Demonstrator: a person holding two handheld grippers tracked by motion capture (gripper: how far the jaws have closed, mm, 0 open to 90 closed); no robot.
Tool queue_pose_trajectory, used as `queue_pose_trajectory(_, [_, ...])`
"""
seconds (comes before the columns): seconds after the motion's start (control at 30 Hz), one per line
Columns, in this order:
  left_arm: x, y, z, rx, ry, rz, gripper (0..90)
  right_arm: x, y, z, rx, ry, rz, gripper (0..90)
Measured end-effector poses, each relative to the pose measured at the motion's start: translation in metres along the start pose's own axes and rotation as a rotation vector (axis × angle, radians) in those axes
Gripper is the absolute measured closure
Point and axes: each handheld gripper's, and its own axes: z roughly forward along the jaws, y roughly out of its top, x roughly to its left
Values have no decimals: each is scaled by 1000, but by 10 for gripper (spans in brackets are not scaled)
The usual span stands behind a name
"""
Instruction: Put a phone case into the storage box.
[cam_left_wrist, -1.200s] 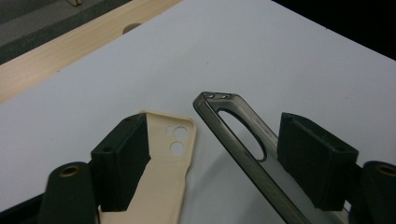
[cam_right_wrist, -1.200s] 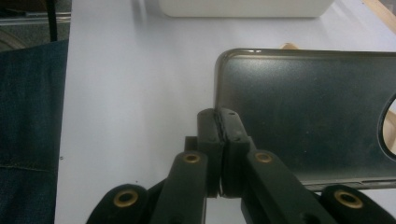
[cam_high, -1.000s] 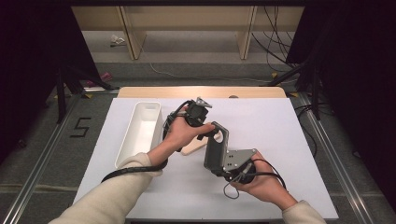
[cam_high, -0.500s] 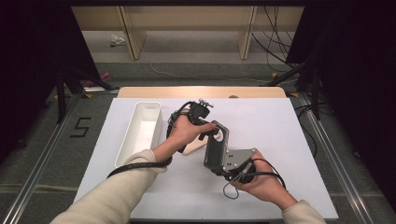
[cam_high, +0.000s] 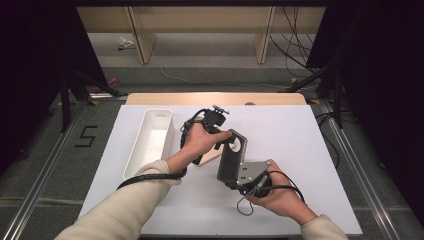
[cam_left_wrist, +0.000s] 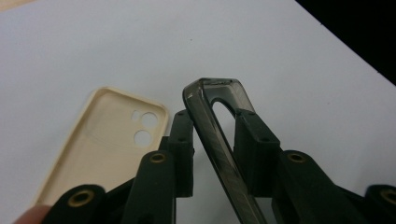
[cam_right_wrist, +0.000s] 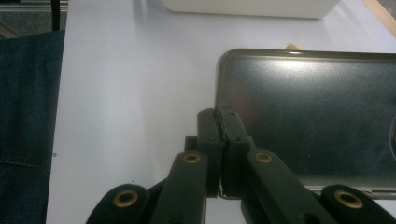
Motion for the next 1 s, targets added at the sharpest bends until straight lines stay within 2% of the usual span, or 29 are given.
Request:
queue_pose_trajectory(0.17, [-6, -1, -5, -45, -41, -26, 740, 0, -1, 3, 3, 11, 11, 892])
queue_pose_trajectory(0.27, [-13, -2, -9, -91, -86, -42, 785, -1, -2, 6, 12, 14, 5, 887])
queue_pose_trajectory(0.33, [-17, -2, -11, -107, -103, -36, 805, -1, -2, 9, 15, 7, 7, 881])
queue_pose_trajectory(0.37, [-19, -2, -12, -119, -105, -22, 809, -1, -2, 10, 15, 8, 13, 879])
queue_pose_trajectory(0.4, [-22, -2, -14, -131, -83, 25, 810, -1, -2, 10, 13, 4, 16, 879])
queue_pose_trajectory(0.47, [-24, -3, -16, -162, -59, 78, 810, -2, -2, 10, 6, -5, 27, 840])
queue_pose_trajectory(0.63, [-20, -4, -20, -209, -40, 154, 809, -4, -5, 8, -11, -40, 89, 663])
queue_pose_trajectory(0.73, [-16, -7, -22, -231, -13, 188, 809, -6, -6, 6, -27, -67, 123, 579])
queue_pose_trajectory(0.9, [-9, -14, -28, -276, -9, 226, 809, -14, -12, 1, -68, -140, 205, 397])
queue_pose_trajectory(1.0, [-6, -18, -33, -300, -5, 249, 810, -18, -16, -3, -74, -171, 238, 354])
